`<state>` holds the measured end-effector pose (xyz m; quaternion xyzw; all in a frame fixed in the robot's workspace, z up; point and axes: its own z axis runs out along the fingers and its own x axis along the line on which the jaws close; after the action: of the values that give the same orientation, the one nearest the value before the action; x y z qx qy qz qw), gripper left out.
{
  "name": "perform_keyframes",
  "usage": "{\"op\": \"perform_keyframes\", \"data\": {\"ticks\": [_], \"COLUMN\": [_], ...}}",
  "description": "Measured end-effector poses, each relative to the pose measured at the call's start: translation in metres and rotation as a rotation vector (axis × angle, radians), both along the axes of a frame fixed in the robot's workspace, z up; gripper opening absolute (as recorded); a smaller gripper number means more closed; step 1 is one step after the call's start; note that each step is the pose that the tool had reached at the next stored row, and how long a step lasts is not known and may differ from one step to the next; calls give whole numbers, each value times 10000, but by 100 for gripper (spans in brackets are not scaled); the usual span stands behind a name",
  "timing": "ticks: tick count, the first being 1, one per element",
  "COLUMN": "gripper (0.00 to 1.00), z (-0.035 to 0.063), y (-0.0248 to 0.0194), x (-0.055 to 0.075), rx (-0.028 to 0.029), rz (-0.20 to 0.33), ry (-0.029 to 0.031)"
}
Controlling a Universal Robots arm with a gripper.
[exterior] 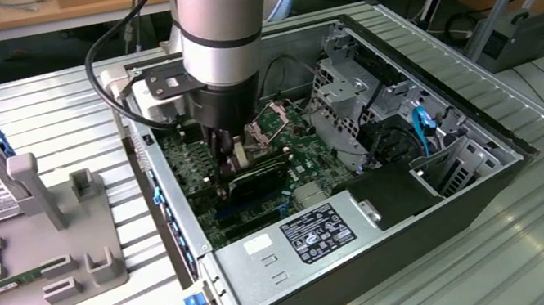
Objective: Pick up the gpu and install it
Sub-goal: 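Press down on the gpu until it lock into place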
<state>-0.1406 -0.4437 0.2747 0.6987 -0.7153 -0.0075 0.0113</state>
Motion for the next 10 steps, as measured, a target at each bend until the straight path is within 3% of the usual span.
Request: {"op": "perform_keyframes", "data": {"ticks": [6, 10], "gripper": [11, 11], "z": [-6, -11], "y": [-65, -81], "x": [-19, -20], "rx": [81, 95], "rz": [1, 1], "ry": [1, 1]}}
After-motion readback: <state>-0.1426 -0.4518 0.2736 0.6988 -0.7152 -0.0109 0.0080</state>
